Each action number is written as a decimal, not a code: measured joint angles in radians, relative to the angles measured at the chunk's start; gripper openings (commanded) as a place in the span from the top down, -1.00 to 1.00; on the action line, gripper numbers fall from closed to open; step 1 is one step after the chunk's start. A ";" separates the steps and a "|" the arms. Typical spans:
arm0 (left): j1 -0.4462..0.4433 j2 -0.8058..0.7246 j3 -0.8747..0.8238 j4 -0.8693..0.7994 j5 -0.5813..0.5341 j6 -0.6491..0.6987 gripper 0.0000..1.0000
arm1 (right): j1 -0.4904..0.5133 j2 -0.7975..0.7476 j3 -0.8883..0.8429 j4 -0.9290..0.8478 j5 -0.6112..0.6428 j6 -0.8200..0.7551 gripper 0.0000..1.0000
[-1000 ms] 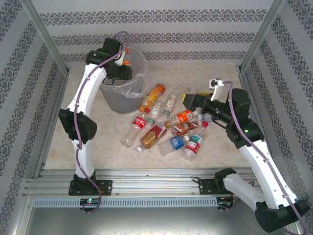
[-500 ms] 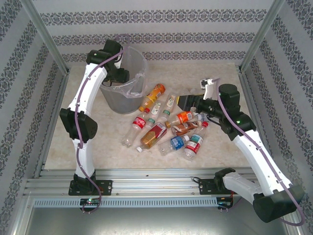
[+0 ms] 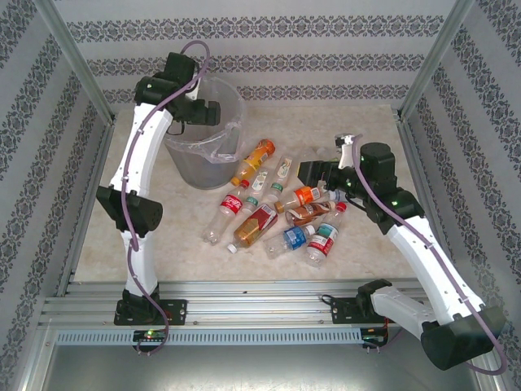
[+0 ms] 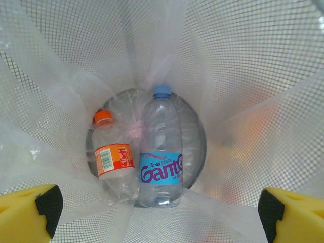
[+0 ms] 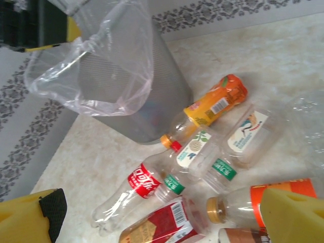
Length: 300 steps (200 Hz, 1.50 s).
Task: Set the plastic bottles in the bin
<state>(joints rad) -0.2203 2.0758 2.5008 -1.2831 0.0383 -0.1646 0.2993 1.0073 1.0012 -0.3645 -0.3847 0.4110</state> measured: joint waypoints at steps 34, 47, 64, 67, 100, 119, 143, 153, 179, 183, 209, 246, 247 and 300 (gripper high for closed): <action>-0.010 -0.101 -0.089 0.076 0.062 0.017 -1.00 | -0.002 0.026 0.000 -0.044 0.116 0.004 -0.96; -0.034 -0.184 -0.187 0.131 0.085 0.035 -1.00 | -0.018 0.051 0.002 -0.070 0.149 0.011 -0.96; -0.092 -0.305 -0.338 0.219 0.135 0.055 -1.00 | -0.056 0.097 0.008 -0.097 0.167 0.030 -0.96; -0.102 -0.325 -0.364 0.233 0.145 0.058 -1.00 | -0.063 0.105 0.010 -0.101 0.168 0.031 -0.96; -0.205 -0.491 -0.610 0.423 0.302 0.060 -1.00 | -0.118 0.190 0.023 -0.130 0.168 0.035 -0.96; -0.223 -0.539 -0.752 0.581 0.449 0.025 -1.00 | -0.137 0.249 0.051 -0.146 0.168 0.034 -0.96; -0.238 -0.531 -0.900 0.779 0.588 -0.043 -1.00 | -0.145 0.335 0.121 -0.190 0.185 0.013 -0.94; -0.251 -0.514 -0.949 0.840 0.623 -0.063 -1.00 | -0.145 0.375 0.162 -0.212 0.199 -0.004 -0.92; -0.291 -0.463 -1.000 0.918 0.684 -0.079 -1.00 | -0.146 0.471 0.251 -0.251 0.224 -0.083 -0.81; -0.296 -0.459 -1.006 0.927 0.691 -0.079 -1.00 | -0.146 0.489 0.266 -0.261 0.228 -0.094 -0.79; -0.324 -0.457 -1.045 0.978 0.704 -0.079 -1.00 | -0.146 0.606 0.358 -0.315 0.266 -0.184 -0.70; -0.344 -0.469 -1.048 0.972 0.690 -0.055 -1.00 | -0.146 0.732 0.430 -0.378 0.292 -0.298 -0.60; -0.344 -0.469 -1.048 0.971 0.690 -0.053 -1.00 | -0.146 0.734 0.431 -0.379 0.292 -0.300 -0.60; -0.343 -0.510 -1.039 0.918 0.648 -0.007 -1.00 | -0.130 0.851 0.556 -0.387 0.263 -0.383 -0.61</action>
<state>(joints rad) -0.5636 1.5658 1.4620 -0.3653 0.6861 -0.1719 0.1692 1.8587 1.5574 -0.7513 -0.1215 0.0284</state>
